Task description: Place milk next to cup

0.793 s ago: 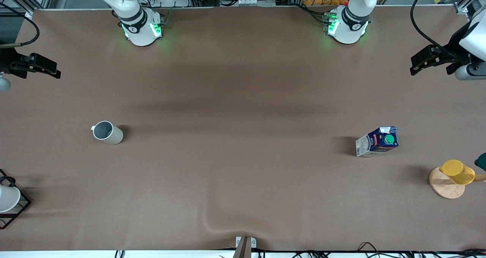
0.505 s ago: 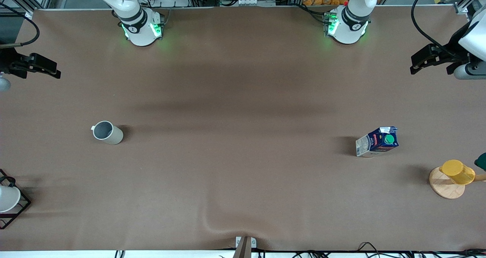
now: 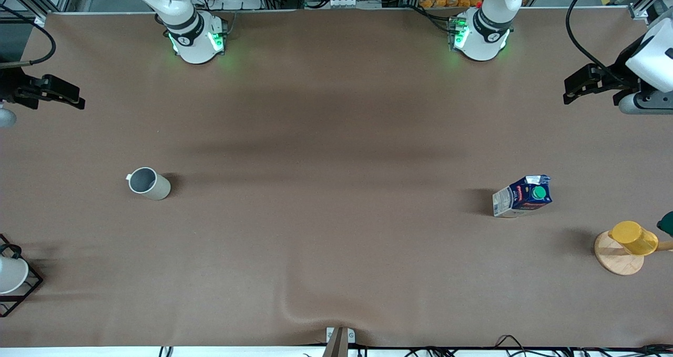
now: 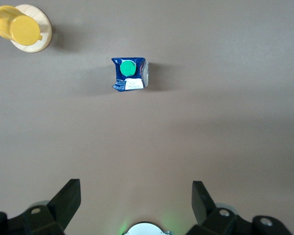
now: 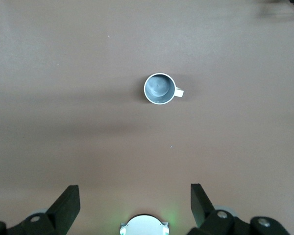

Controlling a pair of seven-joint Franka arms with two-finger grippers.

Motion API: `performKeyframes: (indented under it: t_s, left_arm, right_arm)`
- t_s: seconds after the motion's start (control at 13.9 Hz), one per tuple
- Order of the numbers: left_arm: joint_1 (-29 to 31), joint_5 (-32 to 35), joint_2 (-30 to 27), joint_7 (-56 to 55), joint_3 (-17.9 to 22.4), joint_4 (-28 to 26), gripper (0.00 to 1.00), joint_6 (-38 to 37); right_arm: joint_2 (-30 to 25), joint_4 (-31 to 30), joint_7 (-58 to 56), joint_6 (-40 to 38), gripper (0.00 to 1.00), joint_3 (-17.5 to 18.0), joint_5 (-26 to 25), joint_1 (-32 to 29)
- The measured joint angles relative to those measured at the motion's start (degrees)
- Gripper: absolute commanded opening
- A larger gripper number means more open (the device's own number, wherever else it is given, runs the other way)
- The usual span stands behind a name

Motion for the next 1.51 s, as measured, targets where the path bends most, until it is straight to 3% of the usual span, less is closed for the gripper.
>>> performKeyframes:
  t_s: [0.5,1.08,1.51]
  left_arm:
    - [0.4,0.0,1.5,4.6,0.9,0.0,1.00,0.1]
    - [3.8,0.0,6.0,3.7,1.5,-0.2,1.00,4.2]
    - [4.1,0.0,13.2,3.2,1.5,-0.4,1.00,11.0]
  right_arm:
    - [0.0,-1.1,0.0,0.8,1.00,0.0,0.0,0.0]
    - [0.9,-7.7,-1.1,5.3,1.00,-0.5,-0.1,-0.5]
    - [10.4,-9.1,-10.7,9.1,1.00,-0.8,-0.1,-1.5]
